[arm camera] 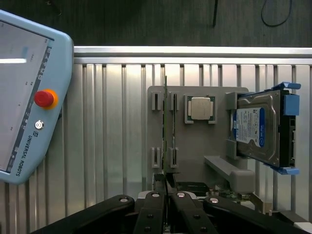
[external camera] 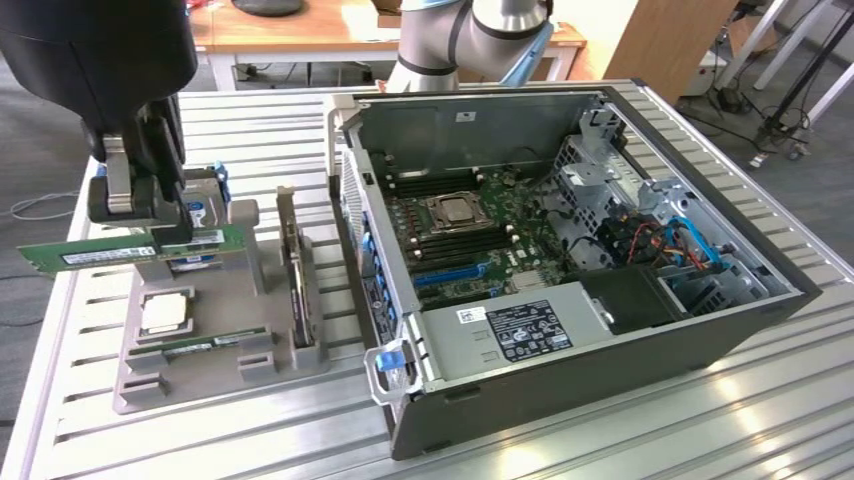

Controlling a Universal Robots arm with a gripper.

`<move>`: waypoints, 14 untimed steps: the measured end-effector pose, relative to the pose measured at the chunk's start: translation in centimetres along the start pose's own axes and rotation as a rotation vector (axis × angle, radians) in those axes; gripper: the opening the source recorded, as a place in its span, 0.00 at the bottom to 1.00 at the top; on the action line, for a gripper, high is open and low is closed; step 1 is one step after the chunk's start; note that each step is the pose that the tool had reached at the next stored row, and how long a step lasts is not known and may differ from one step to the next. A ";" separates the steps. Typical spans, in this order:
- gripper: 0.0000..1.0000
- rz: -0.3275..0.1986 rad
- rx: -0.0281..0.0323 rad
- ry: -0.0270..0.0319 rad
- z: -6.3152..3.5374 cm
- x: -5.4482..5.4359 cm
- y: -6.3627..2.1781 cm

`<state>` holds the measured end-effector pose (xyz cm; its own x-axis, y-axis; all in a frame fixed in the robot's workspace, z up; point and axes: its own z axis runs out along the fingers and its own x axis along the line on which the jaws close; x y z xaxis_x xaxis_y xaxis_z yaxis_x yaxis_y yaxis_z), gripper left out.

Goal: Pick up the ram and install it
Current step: 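Pick up the ram and move it above insertion slot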

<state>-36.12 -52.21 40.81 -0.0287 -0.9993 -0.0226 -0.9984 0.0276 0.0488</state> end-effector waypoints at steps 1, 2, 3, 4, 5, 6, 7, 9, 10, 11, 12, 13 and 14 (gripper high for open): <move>0.12 0.000 0.0000 0.0000 0.00 0.0 0.00; 0.12 0.000 -0.0001 0.0001 -0.01 0.0 0.00; 0.12 0.000 0.0000 0.0001 -0.01 0.0 0.00; 0.12 0.000 -0.0001 0.0001 -0.01 0.0 0.00; 0.12 0.000 -0.0001 0.0002 -0.01 0.0 -0.01; 0.12 0.000 -0.0003 0.0003 -0.03 0.0 -0.06; 0.12 0.000 -0.0002 0.0004 -0.03 0.0 -0.15; 0.12 0.000 -0.0001 0.0001 -0.03 0.0 -0.40; 0.12 0.000 -0.0001 0.0002 -0.04 0.0 -0.56; 0.12 0.000 -0.0001 0.0002 -0.05 0.0 -0.73; 0.12 0.000 -0.0001 0.0002 -0.06 0.0 -0.95; 0.12 0.000 -0.0001 0.0001 -0.07 0.0 -1.20; 0.12 0.000 -0.0002 0.0002 -0.08 0.0 -1.46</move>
<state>-34.66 -52.21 40.82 -0.0286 -0.9993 -0.0223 -0.9984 0.0275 0.0490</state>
